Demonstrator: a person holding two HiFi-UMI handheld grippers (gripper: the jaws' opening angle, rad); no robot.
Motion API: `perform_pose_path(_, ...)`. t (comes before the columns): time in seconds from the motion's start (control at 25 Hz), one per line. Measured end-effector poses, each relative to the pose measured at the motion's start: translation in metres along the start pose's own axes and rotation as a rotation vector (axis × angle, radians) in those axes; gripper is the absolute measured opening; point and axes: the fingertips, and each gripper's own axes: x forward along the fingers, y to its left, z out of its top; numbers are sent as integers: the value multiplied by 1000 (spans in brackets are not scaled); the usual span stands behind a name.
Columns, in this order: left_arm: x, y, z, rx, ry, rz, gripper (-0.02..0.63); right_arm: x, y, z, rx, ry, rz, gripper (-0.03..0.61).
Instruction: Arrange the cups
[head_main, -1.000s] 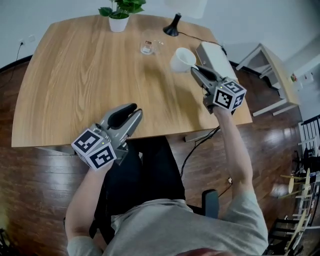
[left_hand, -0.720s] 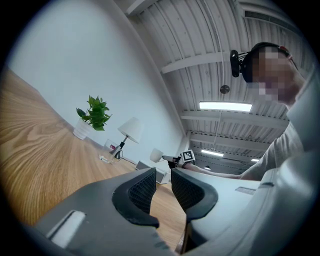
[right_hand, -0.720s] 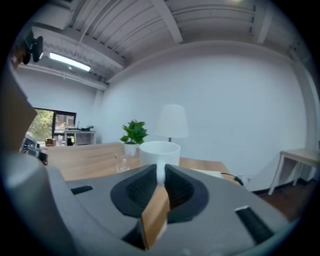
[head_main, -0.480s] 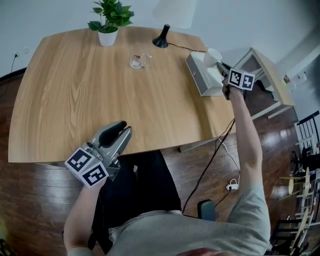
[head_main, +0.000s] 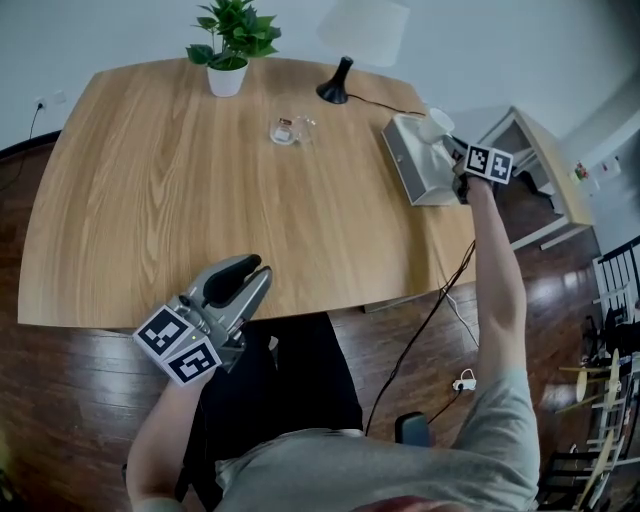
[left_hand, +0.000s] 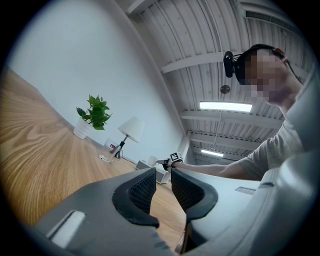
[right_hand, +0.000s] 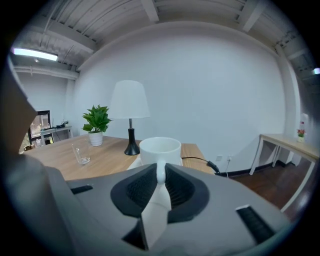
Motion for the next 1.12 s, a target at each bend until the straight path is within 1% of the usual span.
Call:
perform_pose_path(0.08, 0, 0, 0, -1, -1, 1, 88, 1, -1, -1, -32, 22, -8, 64)
perform_pose_path(0.16, 1, -1, 0, 0, -1, 3, 89, 0, -4, -3, -77, 58, -46, 75)
perform_pose_path(0.2, 1, -1, 0, 0, -2, 4, 89, -2, -5, -3, -95, 72, -63, 94)
perform_pose_path(0.24, 2, -1, 0, 0, -2, 5, 89, -5, -6, -2, -105, 78, -74, 135)
perform_pose_path(0.32, 4, -2, 0, -1, -3, 5, 89, -17, -5, 4, -102, 66, -89, 147)
perform_pose_path(0.36, 5, -3, 1, -1, -3, 3, 89, -27, -2, 8, -89, 45, -91, 160)
perform_pose_path(0.4, 6, -3, 2, -1, -3, 1, 89, -38, 8, 12, -70, 9, -75, 158)
perform_pose_path(0.44, 6, -3, 2, 0, -2, -2, 89, -52, 27, 17, -48, -42, -31, 157)
perform_pose_path(0.48, 6, -3, 2, 0, -3, -6, 89, -66, 56, 22, -34, -104, 42, 153)
perform_pose_path(0.56, 5, -2, 2, 2, -5, -10, 89, -92, 134, 23, -49, -204, 231, 118)
perform_pose_path(0.6, 5, -1, 2, 2, -8, -10, 89, -101, 175, 17, -71, -227, 325, 110)
perform_pose_path(0.64, 5, -1, 3, 2, -11, -11, 89, -108, 215, 5, -93, -233, 415, 109)
perform_pose_path(0.72, 4, -1, 2, 0, -14, -10, 89, -118, 292, -28, -132, -201, 578, 109)
perform_pose_path(0.8, 2, -1, 1, -1, -14, -6, 89, -122, 348, -59, -158, -154, 695, 109)
perform_pose_path(0.84, 2, -2, 1, -1, -13, -5, 89, -123, 367, -70, -171, -135, 734, 109)
perform_pose_path(0.92, 3, -2, 1, 0, -14, -4, 89, -121, 392, -83, -201, -108, 778, 109)
perform_pose_path(1.04, 4, -3, 0, -4, -16, -6, 89, -115, 411, -95, -216, -68, 810, 109)
perform_pose_path(1.12, 4, -3, 0, -8, -16, -9, 89, -110, 420, -107, -235, -36, 815, 109)
